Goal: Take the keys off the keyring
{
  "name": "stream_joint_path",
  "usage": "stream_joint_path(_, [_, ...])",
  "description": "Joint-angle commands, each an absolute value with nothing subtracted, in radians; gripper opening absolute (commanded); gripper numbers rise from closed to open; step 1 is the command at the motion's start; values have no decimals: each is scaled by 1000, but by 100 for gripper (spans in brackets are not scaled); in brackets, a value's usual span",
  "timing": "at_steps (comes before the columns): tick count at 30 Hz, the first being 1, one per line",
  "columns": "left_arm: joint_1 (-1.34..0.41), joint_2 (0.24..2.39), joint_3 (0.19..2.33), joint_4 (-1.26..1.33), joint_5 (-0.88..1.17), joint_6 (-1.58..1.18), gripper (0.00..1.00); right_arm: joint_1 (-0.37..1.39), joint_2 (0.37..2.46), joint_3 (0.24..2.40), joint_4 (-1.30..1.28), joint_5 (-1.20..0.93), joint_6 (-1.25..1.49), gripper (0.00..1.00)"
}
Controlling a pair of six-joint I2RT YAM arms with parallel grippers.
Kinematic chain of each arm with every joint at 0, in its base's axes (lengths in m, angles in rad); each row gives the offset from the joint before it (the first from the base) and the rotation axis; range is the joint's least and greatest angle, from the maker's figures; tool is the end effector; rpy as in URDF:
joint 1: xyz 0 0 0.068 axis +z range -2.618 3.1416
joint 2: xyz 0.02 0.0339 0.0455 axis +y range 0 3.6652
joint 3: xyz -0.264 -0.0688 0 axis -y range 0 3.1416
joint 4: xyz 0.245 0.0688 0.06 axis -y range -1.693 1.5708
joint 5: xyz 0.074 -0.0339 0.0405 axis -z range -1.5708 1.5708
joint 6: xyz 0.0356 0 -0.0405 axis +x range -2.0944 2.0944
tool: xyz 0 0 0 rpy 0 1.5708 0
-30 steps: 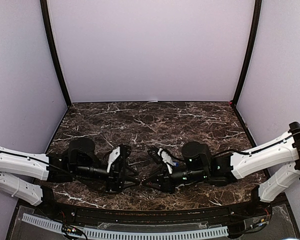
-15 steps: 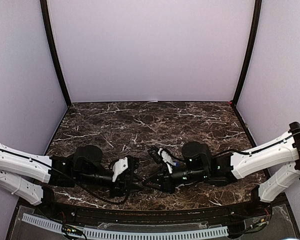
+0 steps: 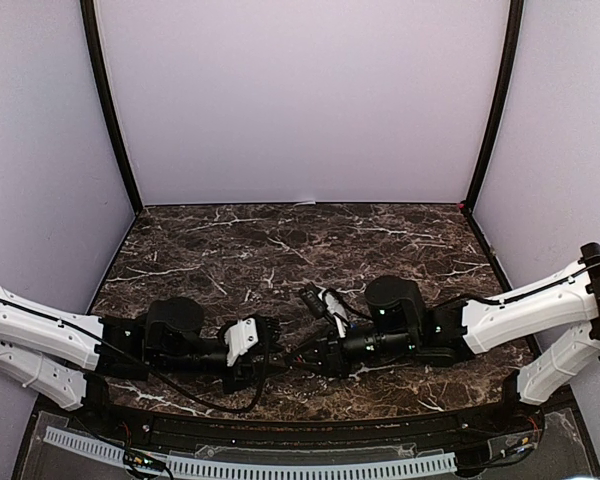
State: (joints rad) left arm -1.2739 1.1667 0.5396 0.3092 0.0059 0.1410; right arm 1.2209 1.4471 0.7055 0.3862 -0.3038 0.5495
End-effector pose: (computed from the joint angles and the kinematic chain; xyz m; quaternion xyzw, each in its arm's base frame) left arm 0.0741 -0.2429 0.2268 0.5278 0.6146 -0.3166 0.4934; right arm 0.0962 0.2947 0.2167 -0.3489 0.7378 0.5155 0.2612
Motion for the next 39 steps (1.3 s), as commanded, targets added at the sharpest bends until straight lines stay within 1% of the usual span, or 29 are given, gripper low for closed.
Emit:
stream_joint_path(1, [-1284,1171,531,341,-23,183,37,1202,1421,751,425,-351,610,13])
stream_joint_path(9, [-1296,1209,534,366,-102,210,27,1180,1431,758,424,-397,676,13])
stream_joint_path(16, [-1302,1196,515,420,-132,219,23,1178,1436,759,419,-408,691,14])
stream_joint_path(20, [-1306,1193,513,434,-119,218,22,1178,1437,759,417,-400,700,14])
stream_joint_path(24, [-1312,1199,511,453,-121,214,19,1176,1440,759,413,-393,708,14])
stream_joint_path(29, [-1316,1222,515,477,-123,202,20,1177,1442,758,411,-388,713,14])
stream_joint_path(31, [-1317,1232,516,477,-132,202,19,1177,1441,757,408,-383,715,14])
stream_joint_path(35, [-1317,1230,514,481,-139,196,8,1174,1433,746,406,-380,714,14])
stream_joint_path(37, [-1318,1223,509,482,-143,192,1,1172,1425,737,406,-382,709,16])
stream_joint_path(39, [-1317,1211,504,484,-143,185,0,1167,1411,726,401,-376,696,19])
